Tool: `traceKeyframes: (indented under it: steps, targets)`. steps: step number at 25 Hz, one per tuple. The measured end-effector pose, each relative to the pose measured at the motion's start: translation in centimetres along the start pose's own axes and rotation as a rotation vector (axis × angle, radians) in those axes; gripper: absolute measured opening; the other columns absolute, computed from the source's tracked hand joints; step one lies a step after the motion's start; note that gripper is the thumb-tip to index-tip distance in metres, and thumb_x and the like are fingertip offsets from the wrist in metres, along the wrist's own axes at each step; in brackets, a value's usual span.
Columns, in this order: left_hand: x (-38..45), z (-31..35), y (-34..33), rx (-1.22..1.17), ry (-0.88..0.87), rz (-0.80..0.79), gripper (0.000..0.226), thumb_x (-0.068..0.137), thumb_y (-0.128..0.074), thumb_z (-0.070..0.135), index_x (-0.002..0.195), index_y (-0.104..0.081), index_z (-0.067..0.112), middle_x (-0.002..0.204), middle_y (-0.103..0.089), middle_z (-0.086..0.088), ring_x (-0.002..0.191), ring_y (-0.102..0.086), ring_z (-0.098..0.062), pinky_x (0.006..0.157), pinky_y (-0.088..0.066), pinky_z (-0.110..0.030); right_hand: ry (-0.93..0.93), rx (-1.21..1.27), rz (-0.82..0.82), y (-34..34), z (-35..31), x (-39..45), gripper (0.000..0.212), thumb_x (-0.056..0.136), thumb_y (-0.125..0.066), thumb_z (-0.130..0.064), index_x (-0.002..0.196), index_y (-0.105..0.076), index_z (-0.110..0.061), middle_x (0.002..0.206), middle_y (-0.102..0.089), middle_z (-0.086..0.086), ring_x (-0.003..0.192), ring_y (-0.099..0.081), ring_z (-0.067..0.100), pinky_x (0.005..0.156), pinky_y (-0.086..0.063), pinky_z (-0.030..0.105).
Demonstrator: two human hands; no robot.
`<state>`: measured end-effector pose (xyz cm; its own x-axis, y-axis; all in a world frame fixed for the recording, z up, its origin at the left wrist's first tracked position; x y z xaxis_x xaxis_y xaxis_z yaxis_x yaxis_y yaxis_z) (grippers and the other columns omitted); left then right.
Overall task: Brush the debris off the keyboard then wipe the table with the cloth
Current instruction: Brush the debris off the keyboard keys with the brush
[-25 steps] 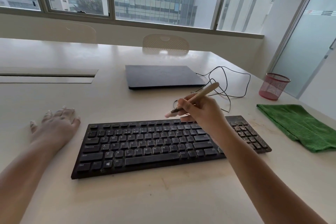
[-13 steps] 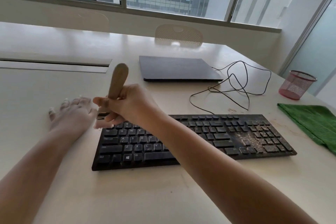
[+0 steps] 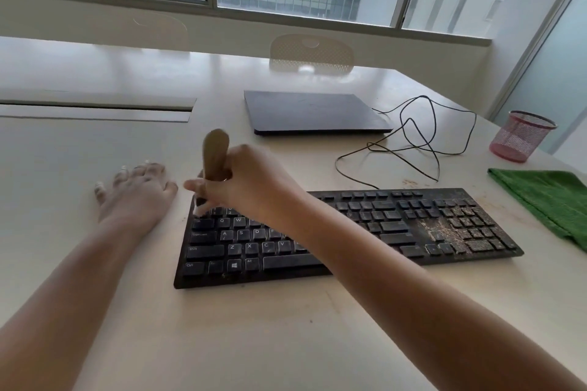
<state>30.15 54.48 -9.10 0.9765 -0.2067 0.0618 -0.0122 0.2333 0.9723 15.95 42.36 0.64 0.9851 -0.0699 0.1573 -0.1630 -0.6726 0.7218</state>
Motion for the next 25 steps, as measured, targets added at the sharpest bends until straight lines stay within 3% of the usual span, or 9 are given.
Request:
traceKeyframes:
  steps: [4, 8, 12, 14, 19, 22, 25]
  targets:
    - [0.1, 0.2, 0.2, -0.006, -0.008, 0.005, 0.047, 0.096, -0.032, 0.036, 0.14, -0.032, 0.018, 0.153, -0.025, -0.006, 0.143, -0.015, -0.028, 0.113, -0.01, -0.057, -0.047, 0.105, -0.204, -0.3, 0.1, -0.5, 0.018, 0.086, -0.066, -0.021, 0.076, -0.067, -0.006, 0.071, -0.072, 0.004, 0.062, -0.07, 0.012, 0.065, -0.059, 0.024]
    - [0.3, -0.1, -0.2, -0.006, -0.007, 0.008, 0.051, 0.097, -0.034, 0.038, 0.144, -0.027, 0.022, 0.156, -0.021, -0.003, 0.145, -0.012, -0.027, 0.113, -0.007, -0.057, -0.026, 0.11, -0.1, -0.4, -0.8, 1.0, 0.022, 0.085, -0.068, -0.026, 0.083, -0.069, -0.004, 0.073, -0.073, 0.006, 0.06, -0.068, 0.007, 0.066, -0.057, 0.022]
    - [-0.1, 0.2, 0.1, -0.021, -0.011, 0.007, 0.051, 0.097, -0.035, 0.037, 0.144, -0.028, 0.016, 0.154, -0.023, -0.006, 0.144, -0.012, -0.028, 0.113, -0.008, -0.056, -0.013, -0.157, -0.12, -1.2, -1.1, -0.1, 0.025, 0.088, -0.062, -0.033, 0.07, -0.062, -0.016, 0.067, -0.07, 0.002, 0.059, -0.066, 0.01, 0.064, -0.055, 0.026]
    - [-0.2, 0.1, 0.3, -0.014, -0.011, 0.007, 0.05, 0.098, -0.034, 0.033, 0.145, -0.027, 0.015, 0.154, -0.022, -0.006, 0.145, -0.01, -0.027, 0.114, -0.008, -0.055, 0.0, -0.14, -0.091, -1.1, -1.6, -0.3, 0.028, 0.09, -0.061, -0.033, 0.072, -0.062, -0.011, 0.07, -0.072, 0.005, 0.065, -0.069, 0.015, 0.069, -0.056, 0.033]
    - [-0.3, 0.3, 0.3, -0.006, -0.009, 0.0, 0.051, 0.097, -0.039, 0.032, 0.142, -0.032, 0.012, 0.153, -0.024, -0.008, 0.145, -0.011, -0.028, 0.113, -0.01, -0.056, 0.039, -0.239, -0.073, -1.4, -1.8, -0.6, 0.028, 0.09, -0.059, -0.033, 0.079, -0.065, -0.008, 0.076, -0.07, 0.009, 0.071, -0.064, 0.02, 0.066, -0.052, 0.03]
    - [-0.3, 0.3, 0.5, 0.003, -0.008, 0.002, 0.051, 0.096, -0.039, 0.032, 0.142, -0.032, 0.011, 0.153, -0.024, -0.008, 0.144, -0.012, -0.028, 0.114, -0.01, -0.056, -0.022, -0.167, -0.137, -1.0, -1.6, -0.7, 0.026, 0.09, -0.058, -0.028, 0.082, -0.066, -0.003, 0.073, -0.072, 0.009, 0.066, -0.07, 0.018, 0.068, -0.057, 0.034]
    - [-0.3, 0.1, 0.3, 0.012, -0.013, -0.002, 0.052, 0.097, -0.037, 0.034, 0.144, -0.028, 0.013, 0.154, -0.023, -0.007, 0.145, -0.01, -0.028, 0.114, -0.009, -0.056, 0.027, -0.161, -0.094, -1.1, -2.2, -0.2, 0.027, 0.089, -0.06, -0.031, 0.08, -0.07, -0.008, 0.071, -0.073, 0.005, 0.071, -0.069, 0.012, 0.073, -0.054, 0.032]
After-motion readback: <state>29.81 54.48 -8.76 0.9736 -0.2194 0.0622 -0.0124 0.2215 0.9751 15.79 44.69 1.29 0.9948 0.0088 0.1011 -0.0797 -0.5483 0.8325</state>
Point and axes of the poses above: each hand's wrist, its own x-axis towards the middle knuckle, its own y-axis out of the back of the hand, z = x × y, the point moved 5 cm from there along x, towards the middle knuckle
